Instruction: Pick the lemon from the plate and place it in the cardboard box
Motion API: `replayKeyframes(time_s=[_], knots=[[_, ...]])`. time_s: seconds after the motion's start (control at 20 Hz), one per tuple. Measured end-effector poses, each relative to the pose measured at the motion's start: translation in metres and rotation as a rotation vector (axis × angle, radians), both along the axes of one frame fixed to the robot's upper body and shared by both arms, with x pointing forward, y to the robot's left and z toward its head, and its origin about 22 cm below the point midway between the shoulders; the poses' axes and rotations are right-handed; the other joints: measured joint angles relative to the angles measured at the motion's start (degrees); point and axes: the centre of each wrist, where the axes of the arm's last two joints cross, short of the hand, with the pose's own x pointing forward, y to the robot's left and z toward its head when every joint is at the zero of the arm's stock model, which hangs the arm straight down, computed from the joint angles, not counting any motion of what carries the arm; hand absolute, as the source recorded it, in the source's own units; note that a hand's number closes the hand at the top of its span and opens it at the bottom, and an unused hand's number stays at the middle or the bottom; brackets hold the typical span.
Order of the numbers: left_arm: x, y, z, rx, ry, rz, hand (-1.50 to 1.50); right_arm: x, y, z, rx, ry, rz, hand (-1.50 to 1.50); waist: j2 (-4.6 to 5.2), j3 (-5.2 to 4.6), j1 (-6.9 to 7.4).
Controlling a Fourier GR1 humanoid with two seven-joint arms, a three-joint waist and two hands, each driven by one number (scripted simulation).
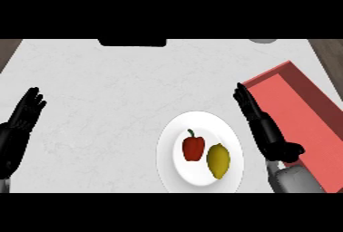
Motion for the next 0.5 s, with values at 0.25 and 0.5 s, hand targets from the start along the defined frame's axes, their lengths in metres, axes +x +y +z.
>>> replayKeyframes(time_s=[0.25,0.5], knots=[[0.000,-0.005,-0.010,-0.102,0.014,0.086,0.00,-0.022,-0.039,-0.002,0.019,-0.047,-0.373,1.50,-1.52,1.22,-3.52],[-0.002,-0.014,-0.017,-0.220,0.032,0.155,0.00,-0.071,-0.104,-0.030,-0.196,0.006,-0.821,-1.50,-1.80,1.16,-6.57]])
